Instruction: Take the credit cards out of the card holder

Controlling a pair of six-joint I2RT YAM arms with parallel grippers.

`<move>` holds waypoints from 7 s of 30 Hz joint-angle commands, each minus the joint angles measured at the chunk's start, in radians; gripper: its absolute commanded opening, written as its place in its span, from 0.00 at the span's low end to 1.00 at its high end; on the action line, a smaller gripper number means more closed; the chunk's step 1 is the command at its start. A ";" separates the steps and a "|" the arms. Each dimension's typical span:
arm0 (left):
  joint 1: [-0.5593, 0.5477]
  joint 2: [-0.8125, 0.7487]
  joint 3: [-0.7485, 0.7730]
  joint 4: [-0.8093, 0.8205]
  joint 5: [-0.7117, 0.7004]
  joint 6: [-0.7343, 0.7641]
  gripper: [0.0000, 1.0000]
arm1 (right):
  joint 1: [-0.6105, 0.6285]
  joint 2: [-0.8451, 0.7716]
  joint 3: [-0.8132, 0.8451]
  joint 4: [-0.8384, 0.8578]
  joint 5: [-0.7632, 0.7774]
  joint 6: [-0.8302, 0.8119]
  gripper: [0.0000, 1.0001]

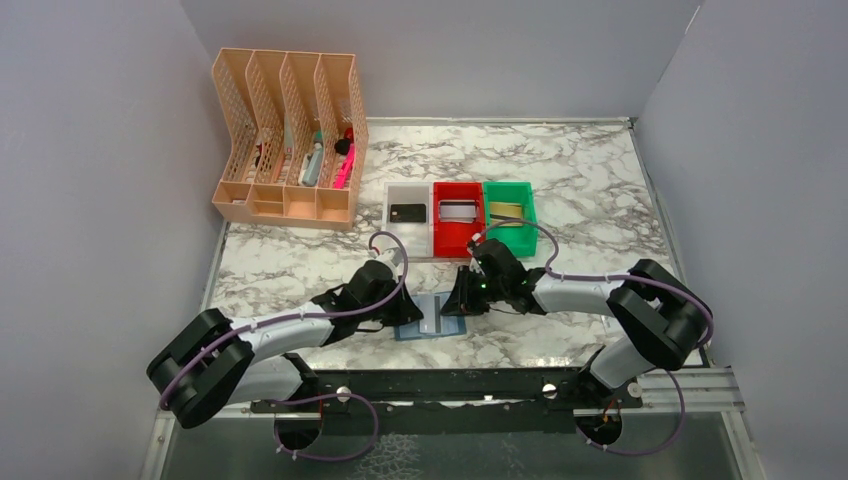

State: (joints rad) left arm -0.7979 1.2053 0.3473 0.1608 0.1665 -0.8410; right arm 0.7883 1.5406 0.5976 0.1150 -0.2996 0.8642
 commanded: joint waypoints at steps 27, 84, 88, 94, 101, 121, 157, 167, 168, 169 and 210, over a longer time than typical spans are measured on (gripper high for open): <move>0.003 0.040 -0.012 0.067 0.032 -0.007 0.37 | 0.000 0.014 0.017 -0.030 -0.041 -0.046 0.30; 0.003 0.027 -0.008 0.071 0.010 -0.037 0.00 | 0.000 -0.004 -0.022 -0.046 0.049 0.005 0.27; 0.003 -0.041 0.023 -0.064 -0.067 0.011 0.00 | 0.000 -0.036 -0.017 -0.066 0.075 -0.006 0.27; 0.005 -0.152 0.041 -0.178 -0.147 0.031 0.00 | 0.000 -0.060 0.004 -0.103 0.093 -0.023 0.27; 0.005 -0.240 0.048 -0.222 -0.176 0.034 0.00 | 0.000 -0.161 -0.015 -0.069 0.079 -0.039 0.31; 0.049 -0.302 0.067 -0.144 0.001 0.120 0.00 | -0.021 -0.317 -0.204 0.212 0.094 0.041 0.54; 0.095 -0.367 -0.040 0.282 0.362 -0.018 0.00 | -0.121 -0.231 -0.365 0.996 -0.395 0.227 0.31; 0.095 -0.350 -0.051 0.327 0.372 -0.035 0.00 | -0.121 -0.187 -0.367 1.088 -0.434 0.245 0.19; 0.095 -0.352 -0.054 0.327 0.368 -0.035 0.00 | -0.121 -0.189 -0.371 1.090 -0.428 0.245 0.17; 0.095 -0.356 -0.058 0.327 0.364 -0.035 0.00 | -0.122 -0.191 -0.373 1.089 -0.423 0.244 0.15; 0.099 -0.457 0.051 -0.309 -0.144 0.086 0.94 | -0.123 -0.333 0.162 -0.119 0.492 -0.438 0.01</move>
State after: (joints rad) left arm -0.7040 0.7589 0.3611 -0.1005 0.0860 -0.7731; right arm 0.6674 1.1187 0.6487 0.0792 0.0689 0.5434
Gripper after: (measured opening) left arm 0.935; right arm 0.020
